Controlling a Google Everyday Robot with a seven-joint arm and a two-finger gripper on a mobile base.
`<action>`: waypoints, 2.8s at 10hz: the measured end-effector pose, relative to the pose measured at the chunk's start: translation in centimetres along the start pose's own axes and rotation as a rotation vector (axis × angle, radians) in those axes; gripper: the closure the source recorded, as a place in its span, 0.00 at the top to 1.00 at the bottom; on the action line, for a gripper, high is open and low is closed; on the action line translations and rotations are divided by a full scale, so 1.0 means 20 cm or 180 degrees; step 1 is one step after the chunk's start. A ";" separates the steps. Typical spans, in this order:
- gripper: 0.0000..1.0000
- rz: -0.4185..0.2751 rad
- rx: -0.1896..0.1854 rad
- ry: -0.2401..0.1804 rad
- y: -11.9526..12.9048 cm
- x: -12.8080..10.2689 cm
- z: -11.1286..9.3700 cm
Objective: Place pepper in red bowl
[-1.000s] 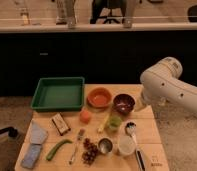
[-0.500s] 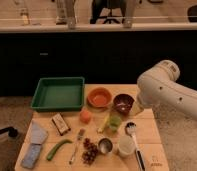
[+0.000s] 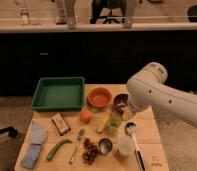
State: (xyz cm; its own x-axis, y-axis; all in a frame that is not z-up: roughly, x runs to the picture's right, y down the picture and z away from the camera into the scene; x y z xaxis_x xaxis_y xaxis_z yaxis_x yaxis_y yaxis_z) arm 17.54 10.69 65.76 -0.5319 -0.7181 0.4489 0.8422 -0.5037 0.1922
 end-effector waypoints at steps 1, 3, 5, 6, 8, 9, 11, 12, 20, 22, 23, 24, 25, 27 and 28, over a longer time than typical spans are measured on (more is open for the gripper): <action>0.80 -0.0085 0.0008 0.0001 -0.04 0.01 0.00; 0.80 -0.0292 0.0017 0.0004 -0.12 0.01 -0.01; 0.80 -0.0468 0.0015 -0.0003 -0.22 0.04 -0.02; 0.80 -0.0550 0.0014 0.0007 -0.27 0.05 -0.03; 0.80 -0.0657 0.0016 -0.0017 -0.34 0.05 -0.04; 0.80 -0.0733 0.0034 0.0001 -0.41 0.09 -0.05; 0.80 -0.0835 0.0053 -0.0013 -0.48 0.12 -0.06; 0.80 -0.0892 0.0058 -0.0037 -0.52 0.13 -0.07; 0.80 -0.1132 0.0115 -0.0079 -0.68 0.20 -0.06; 0.80 -0.1139 0.0118 -0.0078 -0.69 0.21 -0.06; 0.80 -0.1133 0.0120 -0.0081 -0.69 0.21 -0.06; 0.80 -0.1135 0.0120 -0.0080 -0.69 0.21 -0.06; 0.80 -0.1136 0.0120 -0.0080 -0.69 0.21 -0.06; 0.80 -0.1235 0.0098 -0.0121 -0.71 0.20 -0.04; 0.80 -0.1336 0.0099 -0.0107 -0.76 0.22 -0.03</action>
State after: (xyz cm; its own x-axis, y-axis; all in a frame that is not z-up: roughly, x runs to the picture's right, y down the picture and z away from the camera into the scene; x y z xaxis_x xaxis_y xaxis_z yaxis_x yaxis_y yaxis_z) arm 2.39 14.90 64.29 -0.8267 -0.4374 0.3540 0.5556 -0.7341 0.3905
